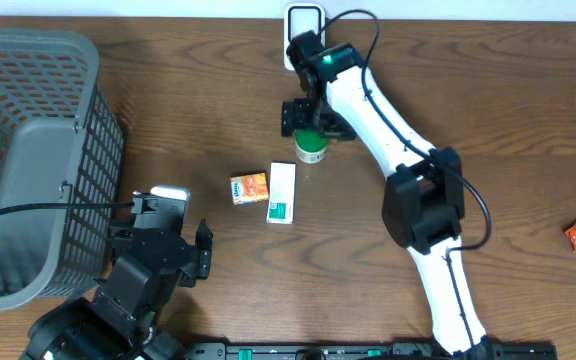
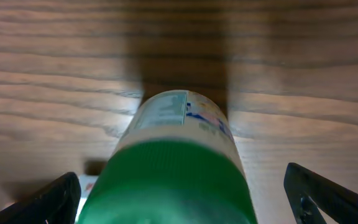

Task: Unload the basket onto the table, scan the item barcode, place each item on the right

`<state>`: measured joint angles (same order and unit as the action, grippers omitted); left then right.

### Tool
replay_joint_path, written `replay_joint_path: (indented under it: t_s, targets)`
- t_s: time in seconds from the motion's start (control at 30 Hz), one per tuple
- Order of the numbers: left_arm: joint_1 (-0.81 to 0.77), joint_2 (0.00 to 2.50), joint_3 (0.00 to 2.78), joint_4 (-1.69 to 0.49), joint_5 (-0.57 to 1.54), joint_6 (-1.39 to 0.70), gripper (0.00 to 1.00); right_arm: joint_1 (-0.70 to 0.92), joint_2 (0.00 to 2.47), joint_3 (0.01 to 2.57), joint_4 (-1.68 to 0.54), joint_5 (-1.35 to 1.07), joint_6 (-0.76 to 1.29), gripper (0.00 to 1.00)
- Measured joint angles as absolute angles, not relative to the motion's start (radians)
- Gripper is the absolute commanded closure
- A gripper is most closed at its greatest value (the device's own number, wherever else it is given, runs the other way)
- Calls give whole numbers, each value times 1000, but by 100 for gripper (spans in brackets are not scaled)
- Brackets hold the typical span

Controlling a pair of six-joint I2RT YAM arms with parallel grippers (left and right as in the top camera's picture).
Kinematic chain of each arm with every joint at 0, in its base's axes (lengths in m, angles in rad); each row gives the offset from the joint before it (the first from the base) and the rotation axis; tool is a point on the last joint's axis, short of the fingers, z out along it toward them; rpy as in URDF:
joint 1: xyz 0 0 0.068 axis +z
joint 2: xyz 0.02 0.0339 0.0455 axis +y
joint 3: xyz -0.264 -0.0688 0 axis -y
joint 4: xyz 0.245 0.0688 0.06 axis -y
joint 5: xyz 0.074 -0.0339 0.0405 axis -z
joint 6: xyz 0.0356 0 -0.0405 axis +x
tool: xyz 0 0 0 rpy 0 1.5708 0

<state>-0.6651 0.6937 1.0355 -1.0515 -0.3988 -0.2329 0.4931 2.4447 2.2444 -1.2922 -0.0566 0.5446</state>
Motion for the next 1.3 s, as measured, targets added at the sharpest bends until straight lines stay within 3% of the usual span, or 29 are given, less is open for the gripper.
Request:
replay_joint_path:
  t_s: [0.33, 0.5, 0.83, 0.97, 1.3]
  targets:
    - [-665, 694, 1036, -1052, -399, -233, 15, 493, 2481, 2245, -1305, -64, 529, 2]
    - [-665, 694, 1036, -1052, -399, -233, 15, 493, 2481, 2245, -1306, -64, 511, 16]
    - [-665, 694, 1036, -1052, -399, -233, 15, 495, 2481, 2245, -1324, -52, 481, 15]
    - [-665, 694, 1036, -1052, -399, -233, 15, 495, 2481, 2245, -1321, -48, 455, 8]
    - [-665, 694, 1036, -1052, -399, -233, 15, 495, 2481, 2231, -1290, -49, 403, 7]
